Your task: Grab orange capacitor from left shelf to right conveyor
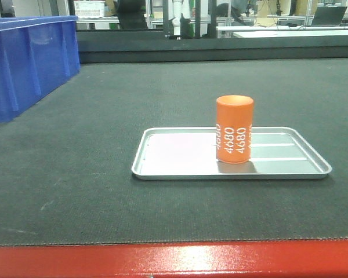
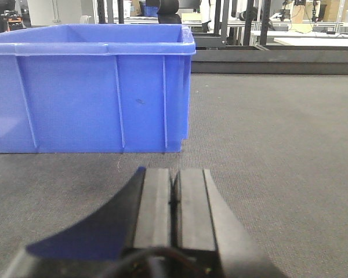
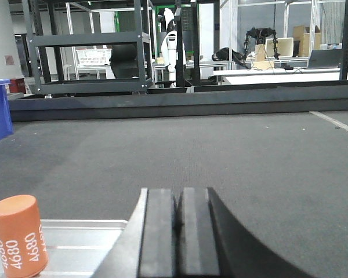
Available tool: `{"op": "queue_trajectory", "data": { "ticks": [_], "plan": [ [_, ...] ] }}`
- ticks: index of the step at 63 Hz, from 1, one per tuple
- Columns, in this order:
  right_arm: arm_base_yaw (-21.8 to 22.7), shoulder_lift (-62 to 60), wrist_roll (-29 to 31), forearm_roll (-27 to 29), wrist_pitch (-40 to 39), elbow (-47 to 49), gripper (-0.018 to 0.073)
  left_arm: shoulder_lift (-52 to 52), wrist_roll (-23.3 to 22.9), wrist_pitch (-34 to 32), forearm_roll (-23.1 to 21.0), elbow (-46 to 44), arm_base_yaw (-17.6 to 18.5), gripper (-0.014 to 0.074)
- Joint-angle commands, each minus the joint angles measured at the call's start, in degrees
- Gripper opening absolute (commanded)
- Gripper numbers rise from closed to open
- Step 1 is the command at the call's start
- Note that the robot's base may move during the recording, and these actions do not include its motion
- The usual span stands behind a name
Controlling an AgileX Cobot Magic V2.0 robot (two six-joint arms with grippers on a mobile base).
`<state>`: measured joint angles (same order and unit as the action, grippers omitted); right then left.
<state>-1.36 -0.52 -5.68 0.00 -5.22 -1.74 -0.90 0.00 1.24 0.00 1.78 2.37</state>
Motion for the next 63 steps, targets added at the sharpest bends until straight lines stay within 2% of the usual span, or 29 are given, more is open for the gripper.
{"op": "queue_trajectory", "data": {
  "ticks": [1, 63],
  "plan": [
    [0.17, -1.25, 0.10, -0.37, -5.57, -0.20, 0.0050, -0.52, 0.00, -4.65, -0.34, -0.33, 0.21, -0.0105],
    [0.17, -1.25, 0.10, -0.37, -5.44, -0.20, 0.0050, -0.52, 0.00, -4.65, -0.34, -0.33, 0.21, -0.0105]
  ]
}}
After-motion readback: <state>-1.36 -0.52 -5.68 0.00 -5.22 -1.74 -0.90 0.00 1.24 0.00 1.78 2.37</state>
